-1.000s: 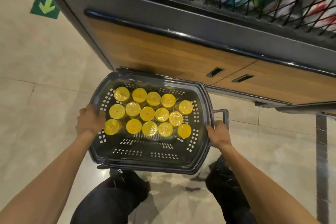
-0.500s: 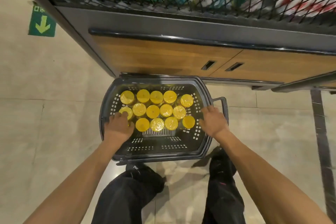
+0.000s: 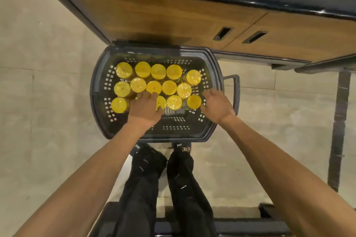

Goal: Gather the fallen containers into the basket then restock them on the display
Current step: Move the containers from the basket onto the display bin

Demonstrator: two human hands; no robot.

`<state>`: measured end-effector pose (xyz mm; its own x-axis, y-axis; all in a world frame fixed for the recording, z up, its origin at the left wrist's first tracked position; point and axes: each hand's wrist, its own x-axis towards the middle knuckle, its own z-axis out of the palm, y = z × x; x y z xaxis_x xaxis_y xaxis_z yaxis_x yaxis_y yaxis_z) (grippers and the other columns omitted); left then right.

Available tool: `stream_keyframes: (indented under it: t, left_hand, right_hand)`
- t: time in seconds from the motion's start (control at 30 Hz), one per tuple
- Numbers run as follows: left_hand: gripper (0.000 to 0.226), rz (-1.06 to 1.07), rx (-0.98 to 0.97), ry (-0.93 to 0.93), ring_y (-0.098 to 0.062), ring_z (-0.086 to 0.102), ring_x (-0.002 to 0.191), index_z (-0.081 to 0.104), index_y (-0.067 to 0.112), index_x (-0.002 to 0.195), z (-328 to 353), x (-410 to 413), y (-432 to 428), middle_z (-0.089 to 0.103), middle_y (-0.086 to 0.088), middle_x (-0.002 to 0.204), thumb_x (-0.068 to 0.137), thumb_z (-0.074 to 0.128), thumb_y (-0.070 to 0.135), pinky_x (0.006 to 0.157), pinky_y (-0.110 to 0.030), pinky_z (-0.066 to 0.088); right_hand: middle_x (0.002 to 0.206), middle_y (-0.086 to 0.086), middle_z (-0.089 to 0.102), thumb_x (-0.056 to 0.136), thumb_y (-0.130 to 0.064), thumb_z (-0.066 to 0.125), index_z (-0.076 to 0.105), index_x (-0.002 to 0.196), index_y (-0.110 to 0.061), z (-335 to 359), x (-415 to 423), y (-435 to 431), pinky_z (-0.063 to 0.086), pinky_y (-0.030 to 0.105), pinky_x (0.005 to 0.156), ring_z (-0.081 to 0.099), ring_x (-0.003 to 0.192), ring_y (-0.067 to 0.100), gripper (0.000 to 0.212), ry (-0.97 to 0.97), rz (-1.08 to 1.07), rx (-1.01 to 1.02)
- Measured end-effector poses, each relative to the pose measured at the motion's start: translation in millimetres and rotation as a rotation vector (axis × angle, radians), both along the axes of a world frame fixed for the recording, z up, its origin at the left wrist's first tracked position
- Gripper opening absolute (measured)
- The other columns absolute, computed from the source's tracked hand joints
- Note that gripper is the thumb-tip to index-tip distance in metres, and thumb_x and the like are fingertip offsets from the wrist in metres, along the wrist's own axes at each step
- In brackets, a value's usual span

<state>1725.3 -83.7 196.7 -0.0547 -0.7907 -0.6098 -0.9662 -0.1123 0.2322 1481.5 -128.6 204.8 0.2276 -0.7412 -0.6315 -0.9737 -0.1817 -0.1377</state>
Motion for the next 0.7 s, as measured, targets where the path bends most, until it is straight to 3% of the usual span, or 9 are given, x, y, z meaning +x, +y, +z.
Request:
stream_keyframes:
  t: [0.37,0.7]
  left_hand:
    - [0.051,0.044,-0.055,0.12,-0.038,0.05,0.115,0.047,0.012,0.135,-73.7,-49.6,-11.4,0.054,-0.016,0.124,0.091,0.06,0.036,0.086,-0.048,0.045]
    - [0.064,0.01,-0.184,0.098,-0.036,0.054,0.108,0.046,0.01,0.135,-149.5,-71.8,-2.5,0.048,-0.015,0.127,0.083,0.074,0.036,0.083,-0.048,0.051]
  right_hand:
    - [0.128,0.016,0.049,0.094,-0.033,0.055,0.045,0.132,-0.006,-77.5,-13.0,10.9,0.045,0.042,0.093,0.048,0.117,0.034,0.048,-0.118,-0.034,0.044]
    - [0.137,0.016,0.04,0.089,-0.043,0.067,0.031,0.142,-0.005,-143.7,10.8,10.2,0.043,0.043,0.1,0.041,0.128,0.033,0.075,-0.104,-0.224,0.059]
